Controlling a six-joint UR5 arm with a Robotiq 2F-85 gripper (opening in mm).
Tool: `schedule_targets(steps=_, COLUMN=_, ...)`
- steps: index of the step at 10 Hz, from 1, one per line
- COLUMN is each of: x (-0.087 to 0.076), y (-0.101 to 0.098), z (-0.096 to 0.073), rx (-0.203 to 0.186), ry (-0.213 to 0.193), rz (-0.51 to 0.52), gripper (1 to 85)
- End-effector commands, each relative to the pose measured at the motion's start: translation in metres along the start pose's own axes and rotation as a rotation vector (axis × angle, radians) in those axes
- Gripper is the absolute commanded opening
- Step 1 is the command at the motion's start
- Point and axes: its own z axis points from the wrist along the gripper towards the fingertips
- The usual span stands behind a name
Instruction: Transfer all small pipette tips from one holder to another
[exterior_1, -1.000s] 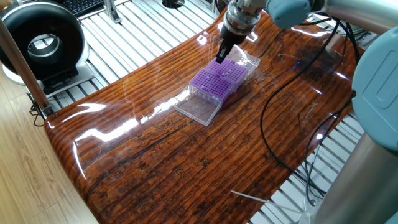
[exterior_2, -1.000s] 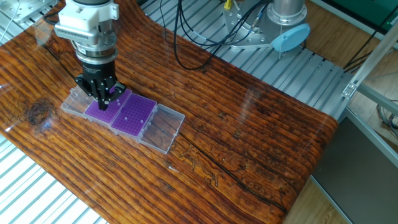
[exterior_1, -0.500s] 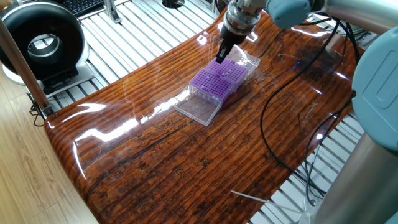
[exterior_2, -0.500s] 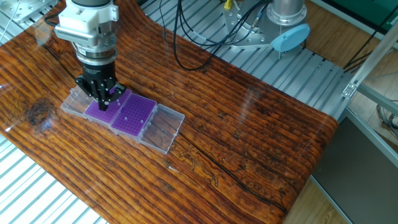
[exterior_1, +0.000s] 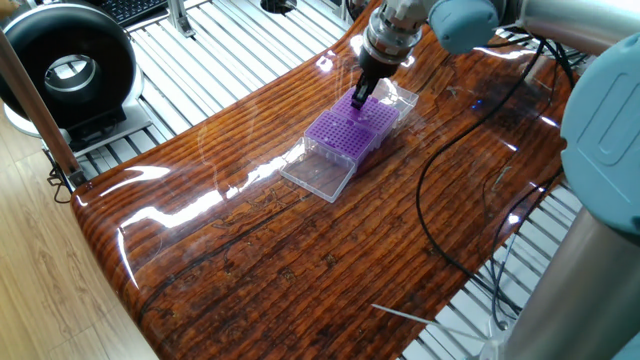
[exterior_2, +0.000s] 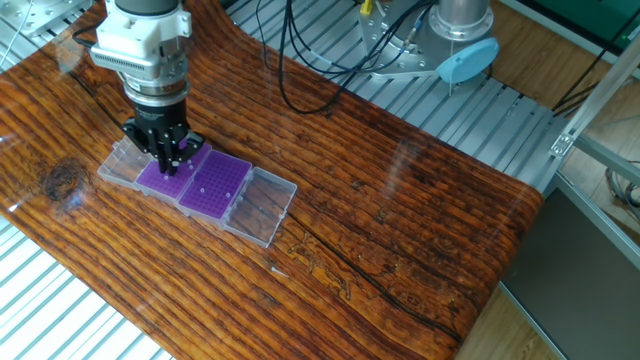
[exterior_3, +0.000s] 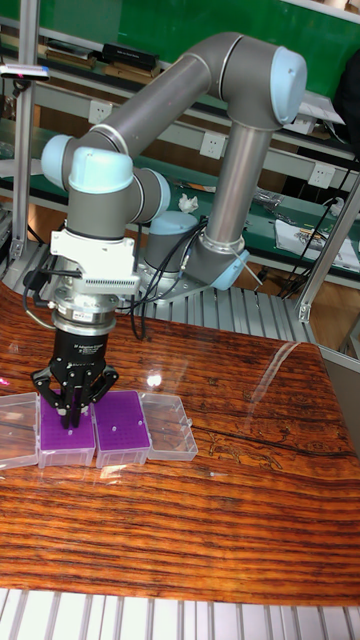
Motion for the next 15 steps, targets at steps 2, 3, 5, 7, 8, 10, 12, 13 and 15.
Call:
schedule_targets(steps=2, x=0.004, y=-0.001, z=0.0, rx=0.002, ry=0.017, rz=0.012, gripper=23.0)
schedule_targets(steps=3, x=0.006, y=-0.001, z=0.0, rx=0.004, ry=0.026, rz=0.018, gripper=23.3)
schedule_targets(steps=5, x=0.012, y=-0.001, z=-0.008, rx=0.016, ry=0.054, rz=0.039, gripper=24.0)
schedule_targets(steps=7, x=0.015, y=-0.001, z=-0.011, rx=0.027, ry=0.067, rz=0.045, gripper=24.0)
schedule_targets(steps=8, x=0.017, y=-0.002, z=-0.013, rx=0.037, ry=0.077, rz=0.051, gripper=24.0)
schedule_targets(steps=10, x=0.02, y=-0.001, z=-0.018, rx=0.047, ry=0.096, rz=0.055, gripper=24.3)
schedule_targets(steps=12, x=0.019, y=0.007, z=-0.023, rx=0.056, ry=0.108, rz=0.07, gripper=24.3)
schedule_targets(steps=13, x=0.019, y=0.01, z=-0.027, rx=0.06, ry=0.119, rz=0.076, gripper=24.0)
schedule_targets(steps=15, x=0.019, y=0.013, z=-0.031, rx=0.057, ry=0.127, rz=0.08, gripper=23.7)
